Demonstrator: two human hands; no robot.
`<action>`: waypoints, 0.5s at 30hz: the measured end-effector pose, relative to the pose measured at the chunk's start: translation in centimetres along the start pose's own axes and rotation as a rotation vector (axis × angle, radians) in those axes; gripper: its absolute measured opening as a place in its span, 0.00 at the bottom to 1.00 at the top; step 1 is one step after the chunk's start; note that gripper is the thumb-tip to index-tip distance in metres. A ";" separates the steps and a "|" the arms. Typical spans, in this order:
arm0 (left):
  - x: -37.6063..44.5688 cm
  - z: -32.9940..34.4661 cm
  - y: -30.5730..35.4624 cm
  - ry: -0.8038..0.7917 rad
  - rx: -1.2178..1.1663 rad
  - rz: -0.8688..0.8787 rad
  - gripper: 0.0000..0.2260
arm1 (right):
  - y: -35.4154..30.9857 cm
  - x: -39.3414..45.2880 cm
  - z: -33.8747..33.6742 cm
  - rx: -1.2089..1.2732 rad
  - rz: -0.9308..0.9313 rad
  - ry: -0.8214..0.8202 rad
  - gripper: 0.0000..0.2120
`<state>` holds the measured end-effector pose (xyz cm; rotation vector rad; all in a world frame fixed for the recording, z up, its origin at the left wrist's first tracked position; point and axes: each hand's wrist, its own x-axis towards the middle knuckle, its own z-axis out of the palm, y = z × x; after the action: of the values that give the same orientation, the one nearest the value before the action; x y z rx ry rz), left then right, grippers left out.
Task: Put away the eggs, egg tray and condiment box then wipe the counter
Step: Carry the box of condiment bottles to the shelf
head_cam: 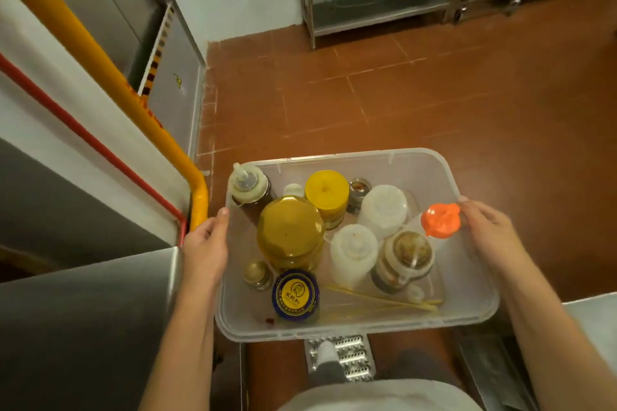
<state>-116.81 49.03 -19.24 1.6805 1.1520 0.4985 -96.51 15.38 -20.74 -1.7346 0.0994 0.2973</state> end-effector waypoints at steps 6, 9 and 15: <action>6.7 5.9 4.2 -0.100 0.012 0.029 0.20 | -1.1 6.6 0.4 0.059 0.024 0.082 0.17; 9.3 10.1 6.6 -0.111 0.039 0.064 0.18 | -1.4 11.3 0.1 0.074 0.036 0.093 0.18; 14.1 19.0 12.5 -0.094 0.095 0.102 0.14 | -2.8 23.0 -1.1 0.107 0.103 0.063 0.16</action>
<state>-90.16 51.23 -18.67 1.8326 1.0391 0.4286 -73.56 17.09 -23.69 -1.6359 0.2473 0.3073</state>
